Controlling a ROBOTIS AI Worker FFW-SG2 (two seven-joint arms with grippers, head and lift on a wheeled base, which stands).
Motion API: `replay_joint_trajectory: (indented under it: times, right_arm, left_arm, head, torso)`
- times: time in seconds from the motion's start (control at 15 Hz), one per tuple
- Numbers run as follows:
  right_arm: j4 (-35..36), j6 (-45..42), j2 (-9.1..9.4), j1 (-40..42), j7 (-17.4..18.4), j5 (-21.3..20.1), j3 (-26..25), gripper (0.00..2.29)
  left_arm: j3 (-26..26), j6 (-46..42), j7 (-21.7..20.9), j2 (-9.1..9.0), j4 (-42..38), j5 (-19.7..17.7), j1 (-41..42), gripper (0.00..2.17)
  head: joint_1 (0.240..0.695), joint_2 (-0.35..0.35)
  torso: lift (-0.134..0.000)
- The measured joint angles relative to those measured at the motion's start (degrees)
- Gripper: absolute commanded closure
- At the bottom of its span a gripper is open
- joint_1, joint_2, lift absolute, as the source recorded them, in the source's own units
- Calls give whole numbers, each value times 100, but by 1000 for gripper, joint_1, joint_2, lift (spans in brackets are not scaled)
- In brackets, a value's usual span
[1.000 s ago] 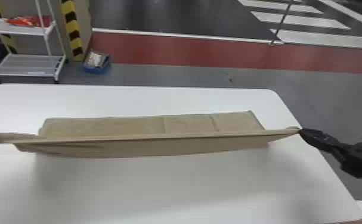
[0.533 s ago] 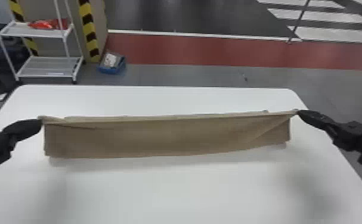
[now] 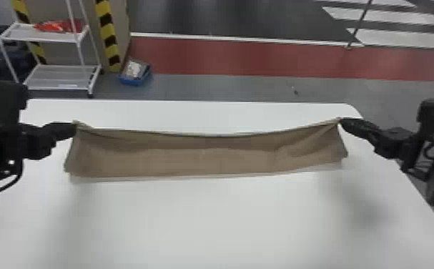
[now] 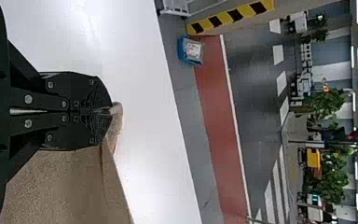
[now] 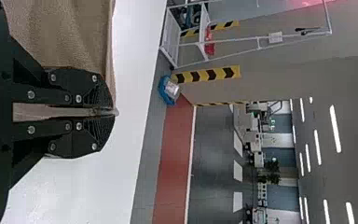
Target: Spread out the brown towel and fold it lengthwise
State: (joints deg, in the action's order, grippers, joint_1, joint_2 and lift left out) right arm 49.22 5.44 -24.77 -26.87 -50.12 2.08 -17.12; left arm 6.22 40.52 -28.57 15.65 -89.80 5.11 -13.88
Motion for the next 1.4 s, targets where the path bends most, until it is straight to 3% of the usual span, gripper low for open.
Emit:
replay_joint_trajectory:
  times: [0.13, 0.2, 0.27, 0.6, 1.13, 1.4]
  right_arm:
    - [-181, -526, 82, -4, 572, -7, 226, -2]
    - [-248, -699, 96, 8, 640, -4, 285, 33]
    - [-288, -796, 95, 27, 669, 4, 306, 43]
    - [-354, -1034, -116, 290, 677, 158, 139, 53]
    - [-144, -1057, -357, 1038, 455, 737, -237, 76]
    - [-145, -658, -422, 801, 313, 672, -113, 151]
  left_arm:
    - [-260, -232, 270, -37, 376, 237, -166, 333]
    - [-324, -296, 303, -50, 486, 302, -203, 147]
    - [-346, -327, 320, -56, 527, 327, -209, 103]
    - [-221, -397, 443, -35, 365, 287, -16, 110]
    - [606, -514, 280, -24, 33, -1156, 694, 103]
    - [646, -243, 264, -47, 33, -1383, 736, 161]
  head:
    - [687, -98]
    - [688, -97]
    - [692, -97]
    - [695, -118]
    - [695, -147]
    - [695, -154]
  torso:
    - [-125]
    - [-125]
    - [-125]
    - [-125]
    - [-125]
    - [-125]
